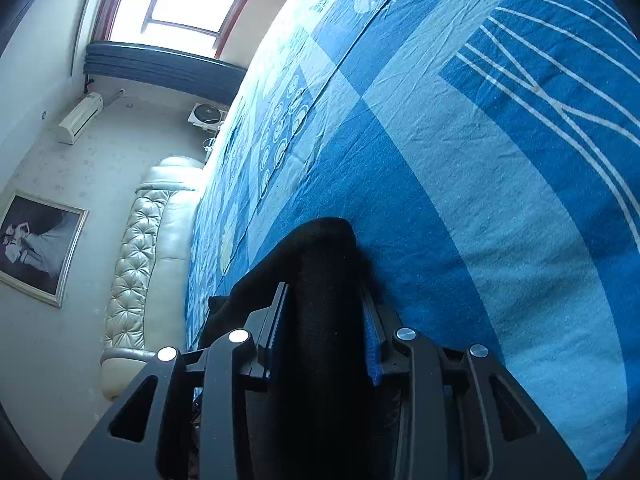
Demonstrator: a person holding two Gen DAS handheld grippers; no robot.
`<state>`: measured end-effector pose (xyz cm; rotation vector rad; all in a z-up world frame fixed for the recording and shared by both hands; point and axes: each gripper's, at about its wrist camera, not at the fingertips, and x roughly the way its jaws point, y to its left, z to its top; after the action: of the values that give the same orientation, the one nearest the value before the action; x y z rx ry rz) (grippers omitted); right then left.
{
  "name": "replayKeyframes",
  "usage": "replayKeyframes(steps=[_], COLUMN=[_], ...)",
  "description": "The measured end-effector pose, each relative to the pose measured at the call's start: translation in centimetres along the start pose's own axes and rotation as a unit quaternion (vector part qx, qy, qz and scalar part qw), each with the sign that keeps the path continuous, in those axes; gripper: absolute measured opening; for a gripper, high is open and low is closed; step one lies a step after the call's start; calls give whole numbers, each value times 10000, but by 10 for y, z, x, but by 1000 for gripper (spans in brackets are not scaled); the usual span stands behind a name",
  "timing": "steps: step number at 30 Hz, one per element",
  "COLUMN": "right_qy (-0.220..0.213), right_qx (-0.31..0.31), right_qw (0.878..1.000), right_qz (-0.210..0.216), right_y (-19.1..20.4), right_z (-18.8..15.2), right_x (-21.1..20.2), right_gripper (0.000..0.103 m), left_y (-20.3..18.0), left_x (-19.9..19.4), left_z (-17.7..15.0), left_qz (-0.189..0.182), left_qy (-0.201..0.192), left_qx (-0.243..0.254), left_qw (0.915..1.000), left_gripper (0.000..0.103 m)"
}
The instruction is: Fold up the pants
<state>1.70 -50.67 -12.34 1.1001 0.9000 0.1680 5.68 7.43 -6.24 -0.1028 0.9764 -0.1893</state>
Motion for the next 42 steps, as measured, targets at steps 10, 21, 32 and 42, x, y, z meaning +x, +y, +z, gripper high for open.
replayKeyframes(steps=[10, 21, 32, 42], right_qy=[252, 150, -1517, 375], right_qx=[-278, -374, -1006, -2256], right_qw=[9992, 9990, 9819, 9733], right_qz=[155, -218, -513, 205], right_y=[2, -6, 52, 117], right_z=[-53, -60, -64, -103], right_x=[-19, -21, -61, 58], right_gripper=[50, 28, 69, 76], left_y=[0, 0, 0, 0], left_x=[0, 0, 0, 0], left_z=[-1, 0, -1, -1], left_qz=[4, 18, 26, 23], left_qy=[-1, -7, -17, -17], left_qx=[-1, 9, 19, 23], left_qw=[10000, 10000, 10000, 10000], left_gripper=[101, 101, 101, 101])
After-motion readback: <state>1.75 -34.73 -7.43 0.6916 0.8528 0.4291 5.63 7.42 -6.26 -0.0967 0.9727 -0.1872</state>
